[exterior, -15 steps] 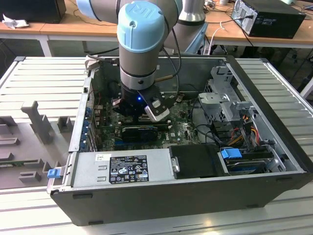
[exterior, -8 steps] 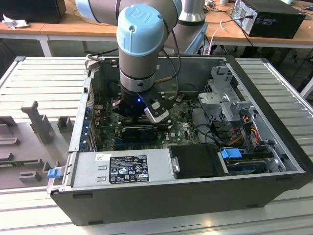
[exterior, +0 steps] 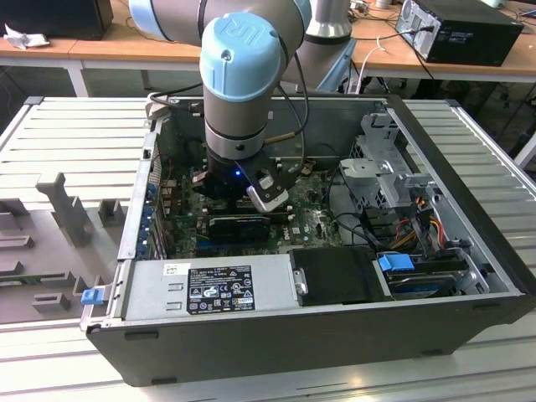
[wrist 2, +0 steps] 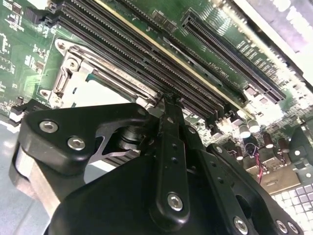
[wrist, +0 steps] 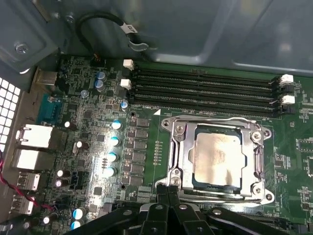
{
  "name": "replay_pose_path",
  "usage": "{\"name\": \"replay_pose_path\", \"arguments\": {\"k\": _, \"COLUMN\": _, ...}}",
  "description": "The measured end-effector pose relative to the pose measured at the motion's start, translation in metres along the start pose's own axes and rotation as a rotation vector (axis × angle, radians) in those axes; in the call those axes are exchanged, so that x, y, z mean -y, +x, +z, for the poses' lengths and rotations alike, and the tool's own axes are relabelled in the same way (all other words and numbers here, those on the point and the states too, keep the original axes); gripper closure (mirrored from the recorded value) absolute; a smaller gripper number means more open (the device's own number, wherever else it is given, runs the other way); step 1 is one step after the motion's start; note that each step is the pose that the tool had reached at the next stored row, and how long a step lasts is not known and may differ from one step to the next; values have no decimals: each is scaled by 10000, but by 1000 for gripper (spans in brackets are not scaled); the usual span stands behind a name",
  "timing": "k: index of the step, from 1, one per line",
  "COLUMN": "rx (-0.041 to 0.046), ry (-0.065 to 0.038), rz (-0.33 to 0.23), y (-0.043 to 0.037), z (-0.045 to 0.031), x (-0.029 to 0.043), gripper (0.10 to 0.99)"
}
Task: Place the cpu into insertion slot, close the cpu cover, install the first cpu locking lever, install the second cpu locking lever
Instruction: 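Install the second cpu locking lever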
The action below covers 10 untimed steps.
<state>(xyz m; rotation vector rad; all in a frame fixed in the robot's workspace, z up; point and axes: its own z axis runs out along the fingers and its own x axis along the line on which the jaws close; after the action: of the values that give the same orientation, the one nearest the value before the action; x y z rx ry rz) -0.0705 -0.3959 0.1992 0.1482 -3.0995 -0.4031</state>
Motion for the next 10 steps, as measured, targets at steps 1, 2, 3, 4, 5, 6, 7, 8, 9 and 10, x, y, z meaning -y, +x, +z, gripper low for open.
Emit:
{"name": "replay_pose_path", "arguments": {"k": 1, "rx": 5, "ry": -39, "rz": -1, "y": 0, "z": 8, "x": 1, "gripper": 980}}
{"name": "replay_pose_path", "arguments": {"k": 2, "rx": 7, "ry": -60, "rz": -1, "y": 1, "z": 13, "x": 2, "gripper": 980}}
{"name": "replay_pose_path", "arguments": {"k": 3, "rx": 7, "ry": -81, "rz": -2, "y": 3, "z": 17, "x": 3, "gripper": 980}}
{"name": "replay_pose_path", "arguments": {"k": 4, "rx": 9, "ry": -102, "rz": -3, "y": 12, "z": 22, "x": 3, "gripper": 980}}
{"name": "replay_pose_path", "arguments": {"k": 5, "rx": 10, "ry": -109, "rz": -3, "y": 16, "z": 24, "x": 3, "gripper": 980}}
{"name": "replay_pose_path", "arguments": {"k": 6, "rx": 12, "ry": -118, "rz": -4, "y": 21, "z": 27, "x": 2, "gripper": 980}}
{"name": "replay_pose_path", "arguments": {"k": 7, "rx": 9, "ry": -122, "rz": -5, "y": 26, "z": 28, "x": 4, "gripper": 980}}
{"name": "replay_pose_path", "arguments": {"k": 8, "rx": 10, "ry": -129, "rz": -5, "y": 27, "z": 29, "x": 4, "gripper": 980}}
{"name": "replay_pose_path", "arguments": {"k": 9, "rx": 11, "ry": -131, "rz": -4, "y": 27, "z": 29, "x": 4, "gripper": 980}}
{"name": "replay_pose_path", "arguments": {"k": 10, "rx": 11, "ry": -131, "rz": -4, "y": 28, "z": 25, "x": 3, "gripper": 980}}
